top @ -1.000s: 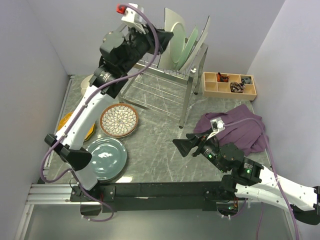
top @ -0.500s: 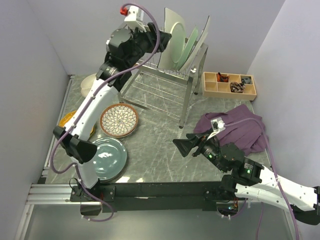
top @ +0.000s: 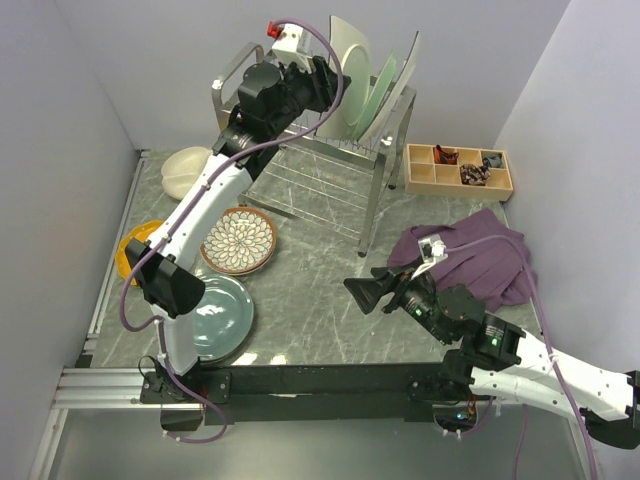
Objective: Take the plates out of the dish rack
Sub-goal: Unload the plate from the dish rack.
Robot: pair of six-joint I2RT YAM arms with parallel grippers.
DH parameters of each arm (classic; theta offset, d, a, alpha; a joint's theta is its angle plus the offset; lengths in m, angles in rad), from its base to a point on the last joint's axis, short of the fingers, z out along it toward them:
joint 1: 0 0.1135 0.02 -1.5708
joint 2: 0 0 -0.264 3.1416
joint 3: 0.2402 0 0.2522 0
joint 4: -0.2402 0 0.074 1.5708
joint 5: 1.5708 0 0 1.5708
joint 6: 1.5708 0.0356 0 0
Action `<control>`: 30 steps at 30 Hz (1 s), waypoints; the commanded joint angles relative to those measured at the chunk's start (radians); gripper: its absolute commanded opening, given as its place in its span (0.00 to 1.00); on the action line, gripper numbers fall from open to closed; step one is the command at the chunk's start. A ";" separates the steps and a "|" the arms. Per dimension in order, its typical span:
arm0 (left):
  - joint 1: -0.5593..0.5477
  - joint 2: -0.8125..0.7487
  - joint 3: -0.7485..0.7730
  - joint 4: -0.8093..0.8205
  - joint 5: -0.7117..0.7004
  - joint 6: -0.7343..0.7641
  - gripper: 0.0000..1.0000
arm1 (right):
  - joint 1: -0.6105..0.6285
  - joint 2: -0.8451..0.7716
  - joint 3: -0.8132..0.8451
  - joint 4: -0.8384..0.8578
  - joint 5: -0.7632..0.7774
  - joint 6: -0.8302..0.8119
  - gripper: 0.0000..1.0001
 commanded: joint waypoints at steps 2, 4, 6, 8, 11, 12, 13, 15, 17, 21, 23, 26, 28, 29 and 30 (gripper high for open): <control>-0.034 0.016 0.025 0.045 -0.015 0.089 0.51 | 0.003 0.013 0.000 0.047 0.015 -0.007 0.99; -0.046 0.026 0.043 0.031 -0.039 0.111 0.49 | 0.003 0.012 0.001 0.044 0.018 -0.009 0.99; -0.052 0.029 0.043 0.020 -0.062 0.123 0.42 | 0.002 0.010 0.000 0.046 0.018 -0.007 0.99; -0.057 0.019 0.020 0.034 -0.073 0.134 0.37 | 0.003 0.006 0.000 0.044 0.013 -0.007 0.99; -0.060 -0.010 -0.026 0.064 -0.058 0.152 0.27 | 0.002 0.001 -0.002 0.047 0.012 -0.006 0.99; -0.060 -0.017 -0.035 0.078 -0.058 0.155 0.25 | 0.003 0.001 -0.002 0.044 0.010 -0.006 0.99; -0.066 -0.021 -0.041 0.081 -0.053 0.163 0.21 | 0.003 -0.002 -0.002 0.046 0.010 -0.006 0.99; -0.070 -0.024 -0.038 0.081 -0.053 0.175 0.13 | 0.003 -0.007 -0.003 0.044 0.010 -0.006 0.99; -0.083 -0.018 -0.017 0.068 -0.065 0.194 0.06 | 0.003 -0.013 -0.006 0.043 0.013 -0.004 0.99; -0.095 -0.026 -0.007 0.068 -0.075 0.203 0.01 | 0.003 -0.019 -0.008 0.046 0.009 -0.003 0.99; -0.101 -0.036 -0.020 0.081 -0.078 0.191 0.01 | 0.002 -0.019 -0.008 0.047 0.009 -0.003 0.99; -0.110 -0.046 -0.017 0.107 -0.071 0.194 0.01 | 0.003 -0.016 -0.008 0.043 0.015 -0.003 0.99; -0.118 -0.047 0.002 0.104 -0.062 0.200 0.01 | 0.003 -0.014 -0.006 0.043 0.018 -0.004 0.99; -0.121 -0.047 0.009 0.098 -0.058 0.203 0.01 | 0.002 -0.014 -0.006 0.046 0.016 -0.004 0.99; -0.126 -0.049 0.023 0.097 -0.050 0.203 0.01 | 0.003 -0.014 -0.006 0.046 0.015 -0.003 0.99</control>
